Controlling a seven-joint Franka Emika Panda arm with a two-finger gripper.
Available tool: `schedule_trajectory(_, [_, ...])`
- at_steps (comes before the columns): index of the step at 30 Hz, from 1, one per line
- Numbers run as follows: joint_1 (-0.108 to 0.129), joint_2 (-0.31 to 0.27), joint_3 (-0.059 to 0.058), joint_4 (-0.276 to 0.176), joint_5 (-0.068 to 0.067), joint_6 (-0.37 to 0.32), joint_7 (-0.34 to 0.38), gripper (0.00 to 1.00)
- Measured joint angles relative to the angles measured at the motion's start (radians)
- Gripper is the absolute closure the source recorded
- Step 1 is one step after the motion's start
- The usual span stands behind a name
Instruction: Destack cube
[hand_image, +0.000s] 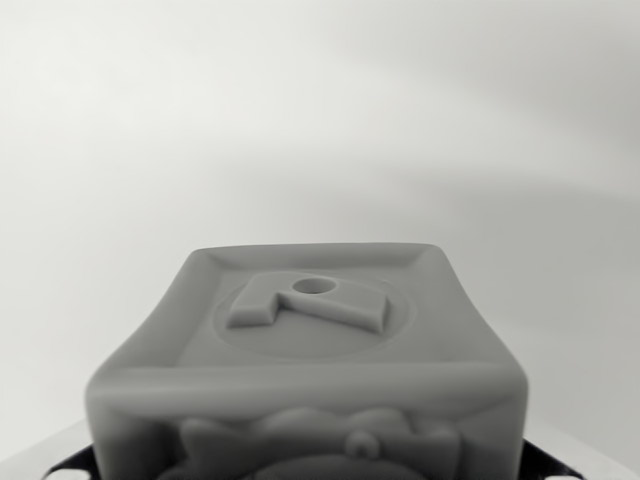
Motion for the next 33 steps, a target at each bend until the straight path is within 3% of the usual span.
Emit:
schedule_trajectory(12, [-0.03, 0.015, -0.001, 0.009, 0.0, 0.008, -0.048, 1.0])
schedule_trajectory(33, [-0.03, 0.145, -0.002, 0.027, -0.002, 0.116, -0.048, 1.0])
